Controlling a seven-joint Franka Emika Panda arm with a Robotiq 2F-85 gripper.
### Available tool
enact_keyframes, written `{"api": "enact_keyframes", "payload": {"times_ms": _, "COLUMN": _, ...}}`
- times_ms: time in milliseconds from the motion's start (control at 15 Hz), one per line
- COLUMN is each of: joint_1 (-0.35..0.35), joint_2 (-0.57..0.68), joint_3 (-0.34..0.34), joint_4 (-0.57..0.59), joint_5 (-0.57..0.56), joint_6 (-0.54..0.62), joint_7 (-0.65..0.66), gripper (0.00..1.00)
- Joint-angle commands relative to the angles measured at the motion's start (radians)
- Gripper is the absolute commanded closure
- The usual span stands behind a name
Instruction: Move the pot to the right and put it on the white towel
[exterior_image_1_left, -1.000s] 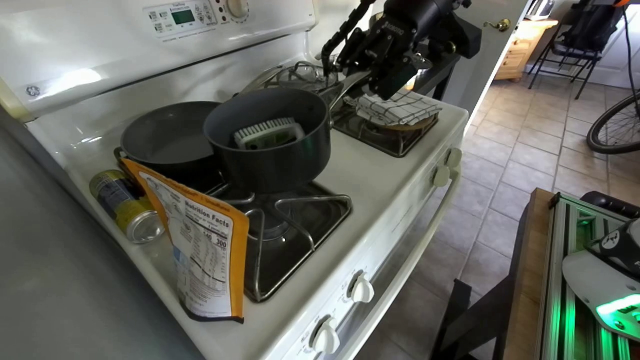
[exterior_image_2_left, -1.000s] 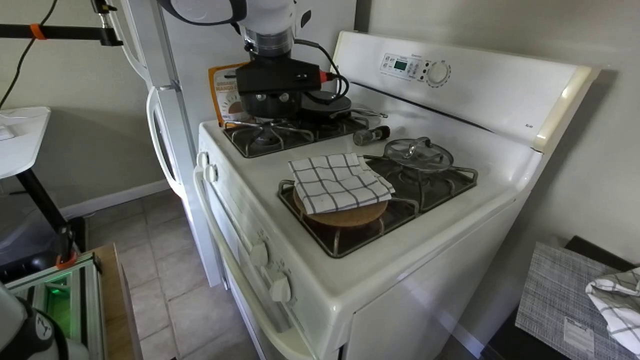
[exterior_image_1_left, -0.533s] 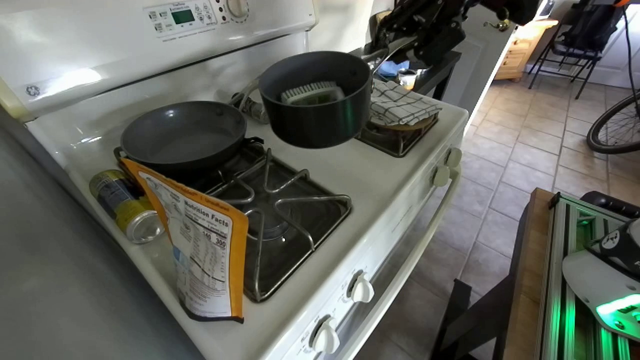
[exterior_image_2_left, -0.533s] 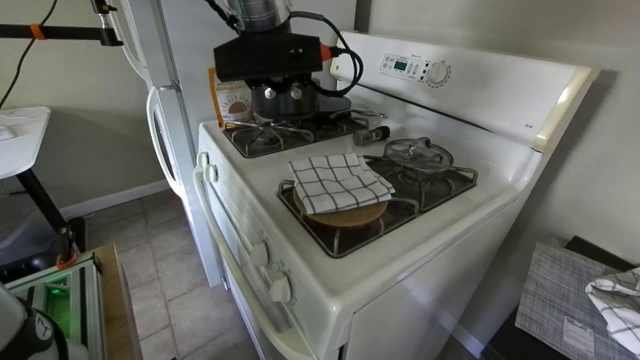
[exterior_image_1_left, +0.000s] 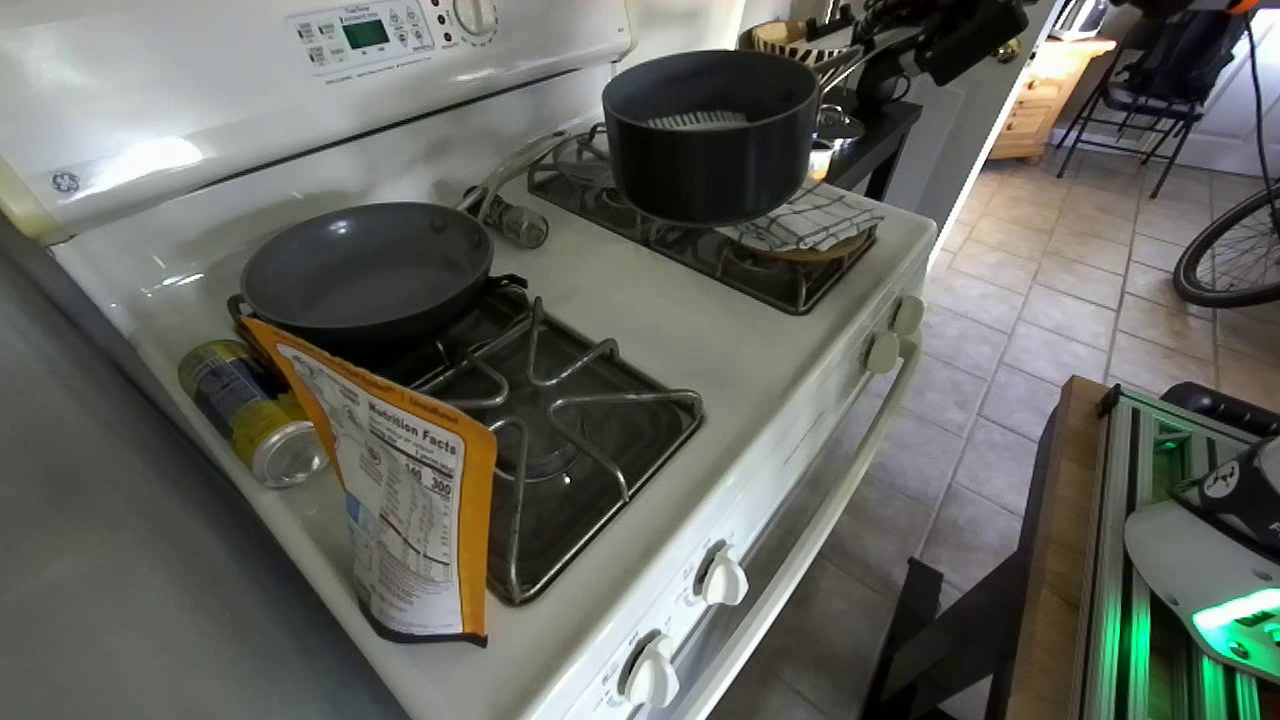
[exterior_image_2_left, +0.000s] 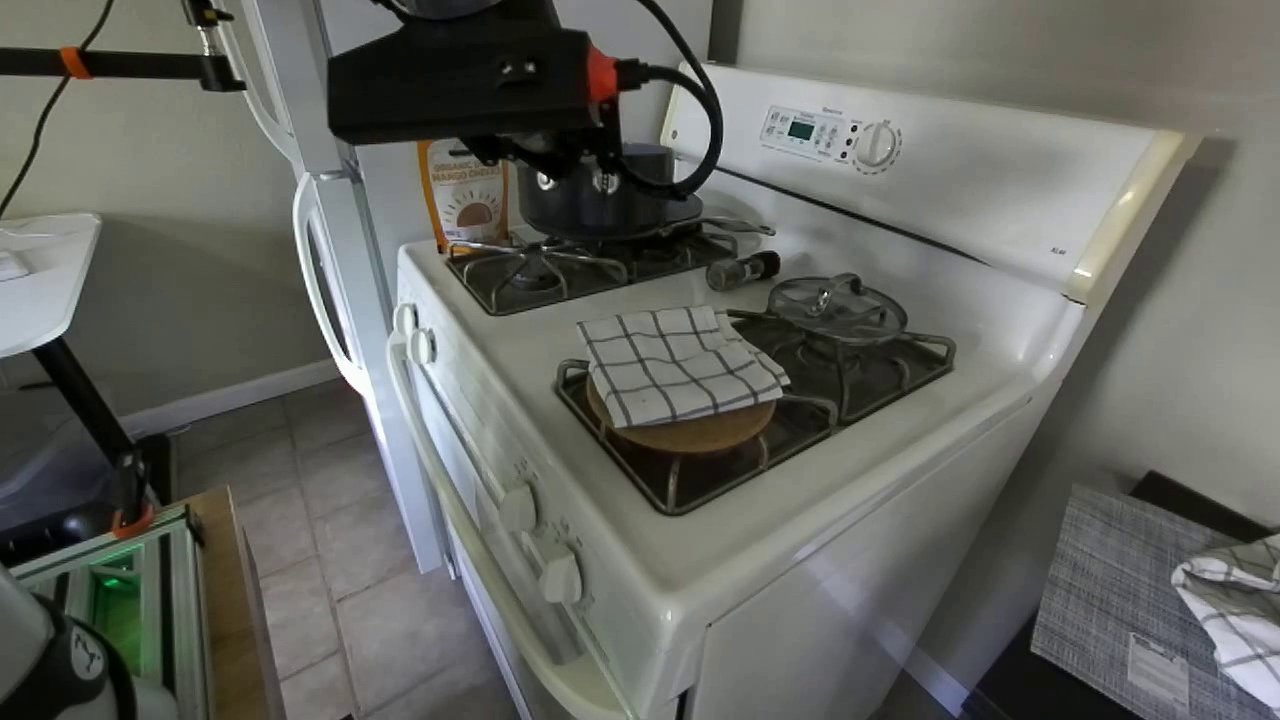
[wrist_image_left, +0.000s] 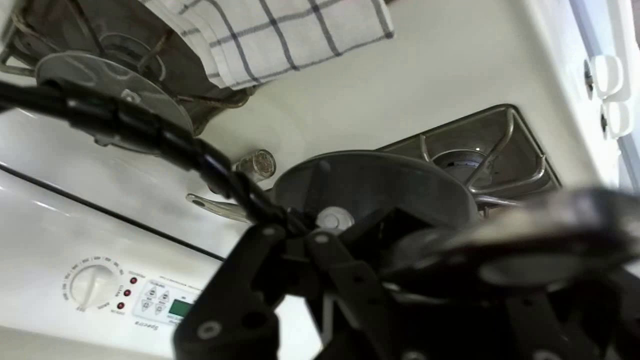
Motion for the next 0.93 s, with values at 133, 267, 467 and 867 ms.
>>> {"api": "enact_keyframes", "payload": {"times_ms": 133, "joint_1": 0.002, "joint_2": -0.095, "joint_3": -0.080, "joint_4": -0.061, "joint_5": -0.083, "joint_6": 0.044, "joint_7": 0.119, "gripper": 0.99}}
{"api": "enact_keyframes", "payload": {"times_ms": 267, "joint_1": -0.068, "joint_2": -0.074, "joint_3": -0.032, "joint_4": -0.049, "joint_5": -0.071, "joint_6": 0.037, "joint_7": 0.138, "gripper": 0.99}}
{"api": "enact_keyframes", "payload": {"times_ms": 467, "joint_1": -0.139, "joint_2": -0.065, "joint_3": 0.020, "joint_4": -0.049, "joint_5": -0.125, "joint_6": 0.044, "joint_7": 0.227, "gripper": 0.99}}
{"api": "enact_keyframes", "payload": {"times_ms": 867, "joint_1": -0.246, "joint_2": -0.072, "joint_3": 0.121, "joint_4": -0.049, "joint_5": -0.183, "joint_6": 0.037, "joint_7": 0.345, "gripper": 0.99}}
